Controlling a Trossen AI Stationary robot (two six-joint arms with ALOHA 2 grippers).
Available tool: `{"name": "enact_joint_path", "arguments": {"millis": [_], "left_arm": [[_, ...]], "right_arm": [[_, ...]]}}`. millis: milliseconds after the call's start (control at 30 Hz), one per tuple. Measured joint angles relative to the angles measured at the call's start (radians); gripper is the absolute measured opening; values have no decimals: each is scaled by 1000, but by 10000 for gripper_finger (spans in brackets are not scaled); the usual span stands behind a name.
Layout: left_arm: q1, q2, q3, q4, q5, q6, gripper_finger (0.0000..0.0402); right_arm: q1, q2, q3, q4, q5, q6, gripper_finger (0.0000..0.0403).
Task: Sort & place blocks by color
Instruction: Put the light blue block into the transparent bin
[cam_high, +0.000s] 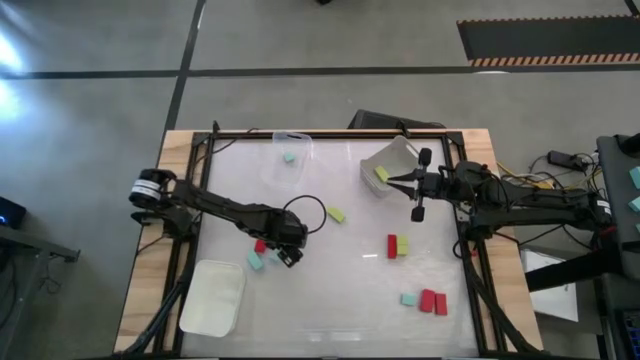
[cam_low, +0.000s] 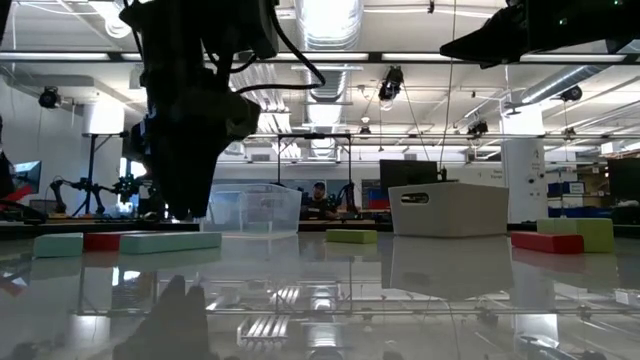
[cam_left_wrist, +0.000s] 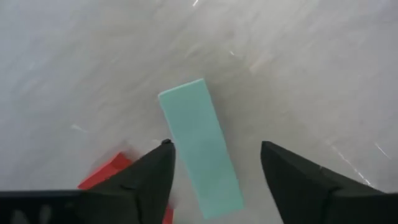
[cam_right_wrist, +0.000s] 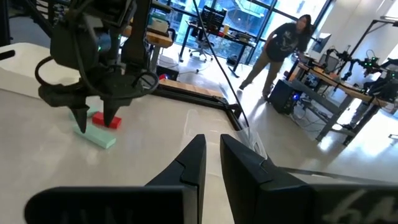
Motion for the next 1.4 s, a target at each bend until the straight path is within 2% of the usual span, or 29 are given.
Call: {"name": "enact_joint_path", "arguments": {"millis": [133, 433, 567, 800, 967, 1200, 1400], "left_arm": [[0, 19, -4, -2, -14, 0, 243], [0, 72, -10, 33, -53, 3, 241], [-1, 94, -8, 39, -86, 6, 210], [-2, 104, -6, 50, -90, 4, 115], [-2, 108, 16, 33, -90, 19, 114], [32, 57, 154, -8, -89, 179, 114], [131, -2, 304, -81, -114, 403, 119]], "right_arm": [[0, 0, 0, 0, 0, 0, 38], [0, 0, 0, 0, 0, 0, 38], [0, 0, 0, 0, 0, -1, 38], [0, 0, 0, 0, 0, -3, 38], [0, 0, 0, -1, 0, -4, 38], [0, 0, 0, 0, 1, -2, 38], [0, -1, 0, -3, 2, -2, 38]]}}
